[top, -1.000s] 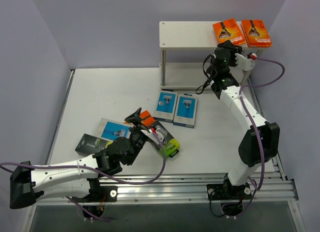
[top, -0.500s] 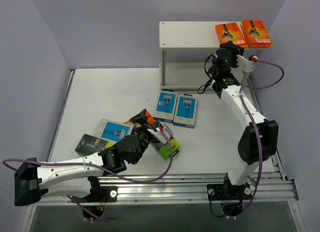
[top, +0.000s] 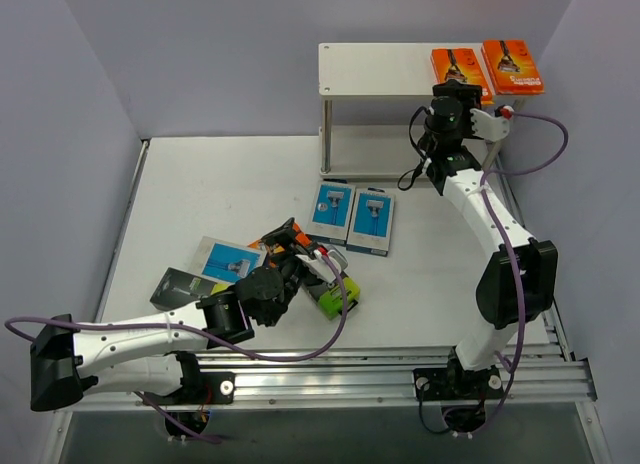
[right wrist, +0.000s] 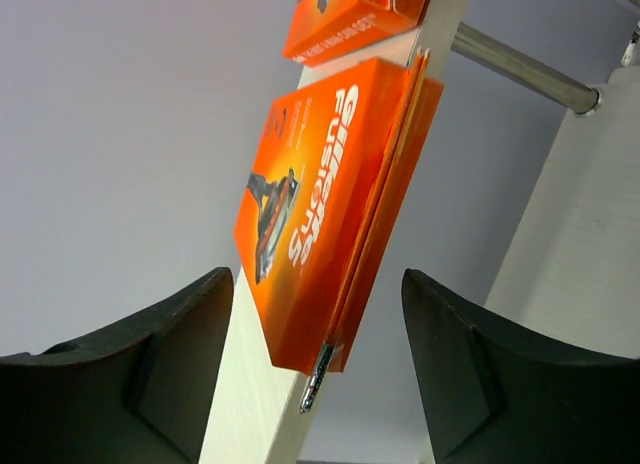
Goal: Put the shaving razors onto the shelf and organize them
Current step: Place the shaving razor onto shelf
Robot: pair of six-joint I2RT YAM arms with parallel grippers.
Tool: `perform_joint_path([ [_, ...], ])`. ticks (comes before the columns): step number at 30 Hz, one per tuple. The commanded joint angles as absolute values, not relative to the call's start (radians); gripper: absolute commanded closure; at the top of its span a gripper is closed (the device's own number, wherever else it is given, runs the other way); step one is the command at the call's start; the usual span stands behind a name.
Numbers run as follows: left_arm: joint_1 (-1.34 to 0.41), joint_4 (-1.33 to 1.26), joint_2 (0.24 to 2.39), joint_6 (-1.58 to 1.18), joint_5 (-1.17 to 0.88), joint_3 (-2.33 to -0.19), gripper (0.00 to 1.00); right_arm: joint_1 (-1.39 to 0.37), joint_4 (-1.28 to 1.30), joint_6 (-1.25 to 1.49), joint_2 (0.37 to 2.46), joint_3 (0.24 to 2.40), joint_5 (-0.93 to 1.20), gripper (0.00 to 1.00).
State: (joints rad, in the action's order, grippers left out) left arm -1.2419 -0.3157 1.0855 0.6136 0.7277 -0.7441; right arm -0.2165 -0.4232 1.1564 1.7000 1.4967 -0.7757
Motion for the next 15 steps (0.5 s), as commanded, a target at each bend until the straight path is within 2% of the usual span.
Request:
perform_joint_path([
  [1, -1.243, -0.305, 1.077, 0.586, 0.724, -0.801, 0.06, -0.212, -0.374, 1.134, 1.667, 1.560, -0.735, 0.36],
  [7, -1.243, -0.282, 1.065, 0.580, 0.721, -0.811, 0.06, -0.212, -0.273, 1.078, 1.664, 1.611, -0.667, 0.23],
  [12, -1.243, -0.267, 1.057, 0.578, 0.723, -0.819, 0.06, -0.201, -0.198, 1.035, 1.667, 1.680, -0.605, 0.03],
  [15, -1.238, -0.255, 1.058, 0.587, 0.729, -0.824, 0.06, -0.181, -0.157, 1.043, 1.667, 1.695, -0.546, 0.00],
])
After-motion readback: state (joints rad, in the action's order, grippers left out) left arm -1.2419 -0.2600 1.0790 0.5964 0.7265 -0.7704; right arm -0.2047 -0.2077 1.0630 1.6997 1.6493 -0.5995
